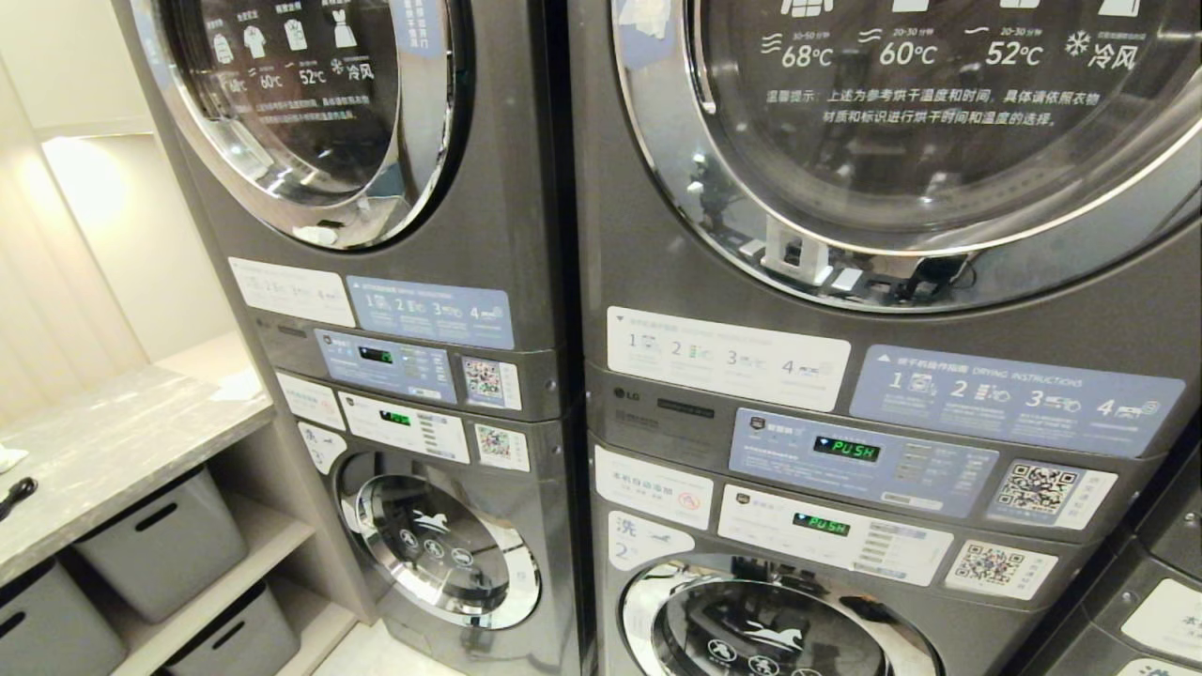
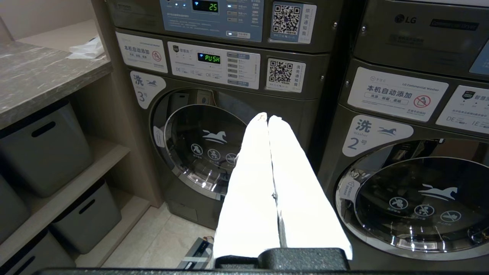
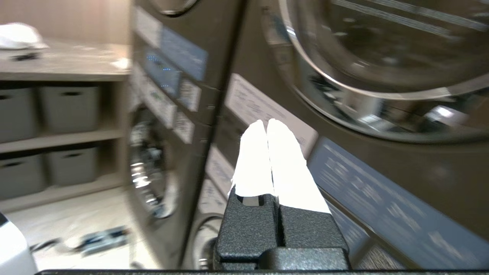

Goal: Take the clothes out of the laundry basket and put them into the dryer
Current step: Open the dryer

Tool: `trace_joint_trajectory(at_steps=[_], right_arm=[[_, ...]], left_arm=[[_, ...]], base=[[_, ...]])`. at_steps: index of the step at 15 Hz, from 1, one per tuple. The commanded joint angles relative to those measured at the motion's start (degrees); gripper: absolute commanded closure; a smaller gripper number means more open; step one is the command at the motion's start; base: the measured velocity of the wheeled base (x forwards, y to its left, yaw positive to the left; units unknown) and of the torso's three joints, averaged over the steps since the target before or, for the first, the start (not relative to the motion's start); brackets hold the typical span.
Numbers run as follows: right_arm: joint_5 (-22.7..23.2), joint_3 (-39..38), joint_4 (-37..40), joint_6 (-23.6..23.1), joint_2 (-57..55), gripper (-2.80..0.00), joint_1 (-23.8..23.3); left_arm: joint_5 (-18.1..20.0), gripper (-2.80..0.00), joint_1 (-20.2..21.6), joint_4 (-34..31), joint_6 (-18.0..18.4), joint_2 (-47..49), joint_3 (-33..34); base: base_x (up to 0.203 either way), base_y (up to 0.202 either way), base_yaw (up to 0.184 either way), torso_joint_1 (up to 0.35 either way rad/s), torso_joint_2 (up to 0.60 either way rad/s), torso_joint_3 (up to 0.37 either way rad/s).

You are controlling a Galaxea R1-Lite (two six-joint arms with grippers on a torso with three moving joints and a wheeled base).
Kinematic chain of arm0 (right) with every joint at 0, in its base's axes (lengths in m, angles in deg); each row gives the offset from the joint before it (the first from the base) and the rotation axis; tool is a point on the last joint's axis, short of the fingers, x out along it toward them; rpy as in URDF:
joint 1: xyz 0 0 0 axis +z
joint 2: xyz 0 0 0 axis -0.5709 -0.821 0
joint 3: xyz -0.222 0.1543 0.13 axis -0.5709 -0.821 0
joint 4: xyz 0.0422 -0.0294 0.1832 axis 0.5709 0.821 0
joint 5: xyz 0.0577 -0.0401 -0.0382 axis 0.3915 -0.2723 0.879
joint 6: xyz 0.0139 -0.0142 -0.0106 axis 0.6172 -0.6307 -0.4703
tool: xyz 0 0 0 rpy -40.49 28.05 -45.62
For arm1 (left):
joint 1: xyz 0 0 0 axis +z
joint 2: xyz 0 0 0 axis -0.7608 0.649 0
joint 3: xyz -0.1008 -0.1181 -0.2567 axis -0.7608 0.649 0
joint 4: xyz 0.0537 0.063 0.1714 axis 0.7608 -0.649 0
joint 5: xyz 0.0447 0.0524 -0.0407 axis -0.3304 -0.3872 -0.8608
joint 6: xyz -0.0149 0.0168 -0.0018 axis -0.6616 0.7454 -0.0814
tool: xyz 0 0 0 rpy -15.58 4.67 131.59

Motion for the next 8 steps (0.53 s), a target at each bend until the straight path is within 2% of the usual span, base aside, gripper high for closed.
trace_joint_trajectory(at_steps=[1, 4, 6, 8], right_arm=[[4.45, 7.29, 0.00, -0.13, -17.84, -2.80, 0.04], [8.78, 21.75, 0.00, -1.18, -34.00, -2.80, 2.76], [9.37, 32.02, 0.07, -1.52, -41.90, -2.80, 10.34], [9.51, 38.45, 0.04, -1.72, -48.95, -2.80, 18.62]], left_arm=[[-0.01, 0.00, 0.03, 0.00, 0.02, -0.20, 0.00], [-0.01, 0.00, 0.00, 0.00, -0.01, -0.20, 0.00], [-0.01, 0.00, 0.05, 0.00, 0.02, -0.20, 0.00], [-0.01, 0.00, -0.03, 0.00, 0.02, -0.20, 0.00]], base=[[0.000, 0.000, 0.000, 0.000, 0.00, 0.000], [0.000, 0.000, 0.000, 0.000, 0.00, 0.000], [0.000, 0.000, 0.000, 0.000, 0.00, 0.000], [0.000, 0.000, 0.000, 0.000, 0.00, 0.000]])
